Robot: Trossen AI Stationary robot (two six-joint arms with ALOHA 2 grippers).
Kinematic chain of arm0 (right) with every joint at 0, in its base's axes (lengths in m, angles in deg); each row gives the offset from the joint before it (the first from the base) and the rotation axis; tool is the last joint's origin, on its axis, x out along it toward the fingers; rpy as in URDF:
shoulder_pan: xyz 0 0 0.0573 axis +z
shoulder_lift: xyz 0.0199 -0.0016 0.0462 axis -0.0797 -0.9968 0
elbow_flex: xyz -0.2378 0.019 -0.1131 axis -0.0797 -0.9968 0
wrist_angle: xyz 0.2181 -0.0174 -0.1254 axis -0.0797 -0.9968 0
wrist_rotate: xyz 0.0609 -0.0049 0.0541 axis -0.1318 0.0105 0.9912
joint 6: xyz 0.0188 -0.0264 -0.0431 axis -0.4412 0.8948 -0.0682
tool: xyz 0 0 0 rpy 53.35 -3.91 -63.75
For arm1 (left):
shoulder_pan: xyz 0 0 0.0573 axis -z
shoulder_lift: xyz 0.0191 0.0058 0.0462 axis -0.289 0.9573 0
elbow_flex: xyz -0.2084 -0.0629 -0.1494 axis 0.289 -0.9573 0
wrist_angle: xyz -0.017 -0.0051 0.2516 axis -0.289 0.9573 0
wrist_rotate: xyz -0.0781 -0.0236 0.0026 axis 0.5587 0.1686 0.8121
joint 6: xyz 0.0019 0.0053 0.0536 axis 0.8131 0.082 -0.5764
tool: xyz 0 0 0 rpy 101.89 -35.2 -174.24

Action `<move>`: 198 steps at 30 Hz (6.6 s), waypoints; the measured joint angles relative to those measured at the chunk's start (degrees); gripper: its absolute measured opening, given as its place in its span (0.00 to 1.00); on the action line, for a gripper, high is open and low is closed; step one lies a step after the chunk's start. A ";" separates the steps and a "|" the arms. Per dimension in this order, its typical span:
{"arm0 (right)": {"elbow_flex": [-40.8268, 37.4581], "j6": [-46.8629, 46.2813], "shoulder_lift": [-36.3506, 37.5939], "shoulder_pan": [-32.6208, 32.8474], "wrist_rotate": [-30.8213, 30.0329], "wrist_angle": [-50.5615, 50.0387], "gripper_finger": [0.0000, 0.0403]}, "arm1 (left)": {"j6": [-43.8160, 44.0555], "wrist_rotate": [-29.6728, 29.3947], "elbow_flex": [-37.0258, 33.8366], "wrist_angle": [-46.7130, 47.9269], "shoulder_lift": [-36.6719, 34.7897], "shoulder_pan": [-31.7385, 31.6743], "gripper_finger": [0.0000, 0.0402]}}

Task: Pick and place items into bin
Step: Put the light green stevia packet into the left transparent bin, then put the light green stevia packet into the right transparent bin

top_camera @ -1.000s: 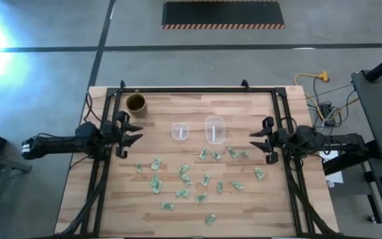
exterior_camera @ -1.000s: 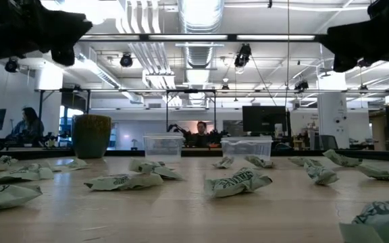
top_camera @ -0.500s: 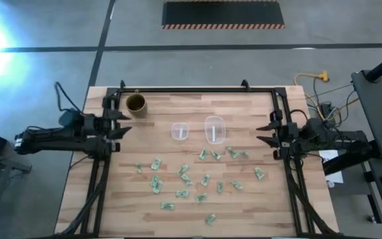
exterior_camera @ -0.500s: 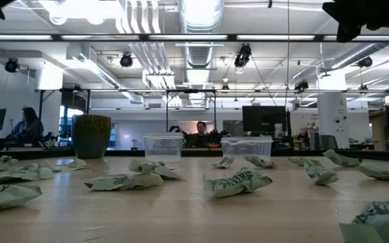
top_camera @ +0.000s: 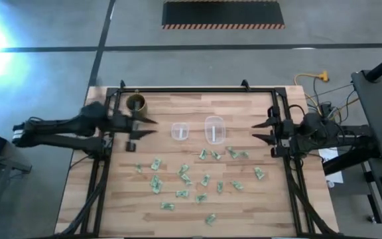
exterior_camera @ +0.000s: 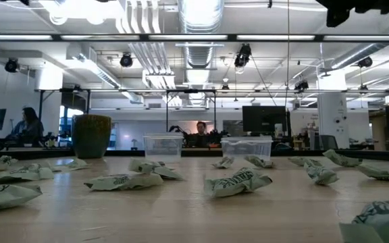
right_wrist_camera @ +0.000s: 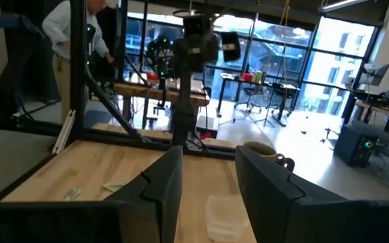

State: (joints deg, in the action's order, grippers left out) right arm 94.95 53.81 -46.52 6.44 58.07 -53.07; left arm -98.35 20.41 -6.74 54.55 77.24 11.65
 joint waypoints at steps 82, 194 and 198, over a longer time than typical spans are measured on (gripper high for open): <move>-2.93 3.72 -8.70 0.00 4.36 -7.59 0.32 | 68.98 -27.85 -4.77 53.82 26.57 36.50 0.55; -3.79 5.03 -15.44 0.00 3.90 -0.79 0.32 | 10.03 -38.28 6.28 9.52 45.38 1.51 0.25; -3.79 3.89 -15.95 0.00 3.88 -0.91 0.32 | 10.17 -38.28 6.28 10.09 44.85 1.63 0.30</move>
State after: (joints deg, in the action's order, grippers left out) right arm 91.16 57.70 -62.46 6.44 61.95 -53.98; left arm -88.18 -17.87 -0.45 64.64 122.09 13.29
